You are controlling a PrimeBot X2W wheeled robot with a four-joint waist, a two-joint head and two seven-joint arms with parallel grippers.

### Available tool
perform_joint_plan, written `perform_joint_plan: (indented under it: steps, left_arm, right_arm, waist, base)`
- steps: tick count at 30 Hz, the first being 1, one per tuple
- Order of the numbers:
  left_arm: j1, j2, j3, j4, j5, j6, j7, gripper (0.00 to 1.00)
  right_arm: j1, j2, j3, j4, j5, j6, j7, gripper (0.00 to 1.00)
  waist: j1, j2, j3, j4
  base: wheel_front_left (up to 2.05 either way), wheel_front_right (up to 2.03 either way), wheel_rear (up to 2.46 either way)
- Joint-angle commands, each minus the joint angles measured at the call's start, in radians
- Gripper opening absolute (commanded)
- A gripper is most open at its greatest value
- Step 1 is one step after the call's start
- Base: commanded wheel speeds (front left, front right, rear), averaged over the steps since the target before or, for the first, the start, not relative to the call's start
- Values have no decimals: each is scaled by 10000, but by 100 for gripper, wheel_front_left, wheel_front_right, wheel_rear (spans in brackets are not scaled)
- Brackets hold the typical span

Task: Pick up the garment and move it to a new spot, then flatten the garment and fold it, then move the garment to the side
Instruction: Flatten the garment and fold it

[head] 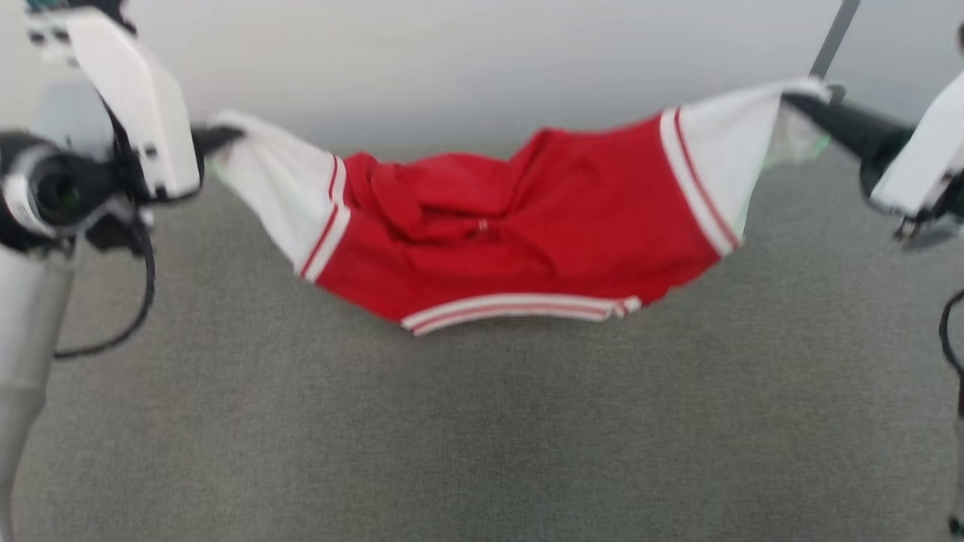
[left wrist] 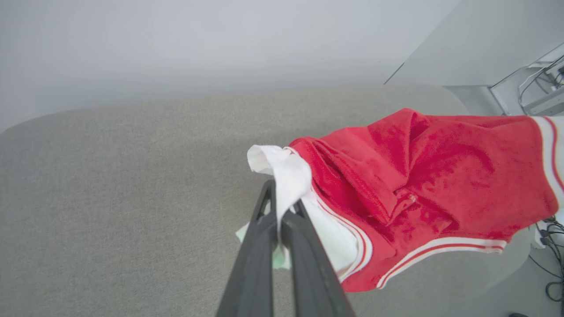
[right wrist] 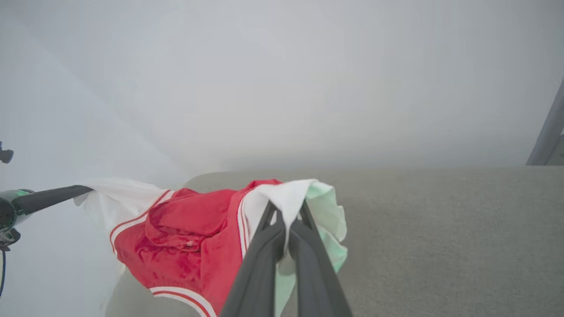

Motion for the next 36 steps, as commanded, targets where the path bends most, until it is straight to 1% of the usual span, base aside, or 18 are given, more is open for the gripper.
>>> perform_joint_plan:
  steps: [1,4,8,10,12,13,17,22,28,32,36]
  left_arm:
    - [-350,-62,125,51,-107,20,-42,0]
    - [-783,-81,215,166,-40,0,-120,0]
    - [-1260,-66,253,410,107,-30,-254,0]
    - [-1431,-63,312,568,120,32,-290,0]
    - [-1557,-10,325,728,177,67,-301,0]
    - [-1557,-10,325,728,177,67,-301,0]
    - [-1699,96,397,999,282,74,-455,0]
    - [-1829,117,389,1198,352,-49,-627,0]
    - [-2139,71,504,1101,461,-261,-1161,0]
    - [-2469,71,461,1178,704,-438,-1601,0]
    - [-3005,4,346,1461,1143,-607,-2127,0]
  right_arm:
    - [-424,204,-331,247,-274,48,-121,0]
    - [-1112,540,-828,721,-766,48,-266,0]
    - [-1820,711,-1379,1450,-1966,48,-593,0]
    - [-2176,835,-1757,1842,-2618,48,-724,0]
    - [-2416,885,-2015,2156,-3268,48,-768,0]
    - [-2416,885,-2015,2156,-3268,48,-768,0]
    - [-2740,971,-2440,2687,-4255,49,-723,0]
    - [-2923,1123,-2591,2911,-4474,49,-632,0]
    - [-3044,1220,-2384,2748,-4256,49,-650,0]
    - [-3317,1239,-2178,2613,-4214,49,-943,0]
    - [-3754,1228,-1781,2679,-4388,49,-1666,0]
  waist:
    - [0,0,-203,-76]
    - [0,0,-320,-111]
    - [0,0,-384,-128]
    - [0,0,-401,-126]
    - [0,0,-385,-122]
    - [0,0,-385,-122]
    - [0,0,-306,-100]
    - [0,0,-244,-56]
    - [0,0,-235,-31]
    - [0,0,-143,-44]
    - [0,0,213,-62]
  base:
    - [0,0,0]
    - [0,0,0]
    - [0,0,0]
    - [0,0,0]
    - [0,0,0]
    - [0,0,0]
    - [0,0,0]
    - [0,0,0]
    - [0,0,0]
    - [0,0,0]
    - [0,0,0]
